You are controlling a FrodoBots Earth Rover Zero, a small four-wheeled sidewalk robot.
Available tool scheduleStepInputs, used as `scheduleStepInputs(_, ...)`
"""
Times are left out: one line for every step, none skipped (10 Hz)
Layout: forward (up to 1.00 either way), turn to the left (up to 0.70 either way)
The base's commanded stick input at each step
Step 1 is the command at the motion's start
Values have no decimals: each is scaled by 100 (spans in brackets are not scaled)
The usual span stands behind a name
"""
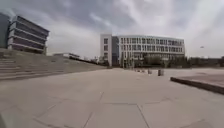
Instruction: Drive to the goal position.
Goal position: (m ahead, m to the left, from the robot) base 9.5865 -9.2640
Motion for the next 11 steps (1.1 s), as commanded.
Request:
scheduleStepInputs(70, 0)
scheduleStepInputs(70, 0)
scheduleStepInputs(70, 0)
scheduleStepInputs(70, 0)
scheduleStepInputs(70, 0)
scheduleStepInputs(70, 0)
scheduleStepInputs(70, 0)
scheduleStepInputs(70, 0)
scheduleStepInputs(70, 0)
scheduleStepInputs(70, -10)
scheduleStepInputs(70, -23)
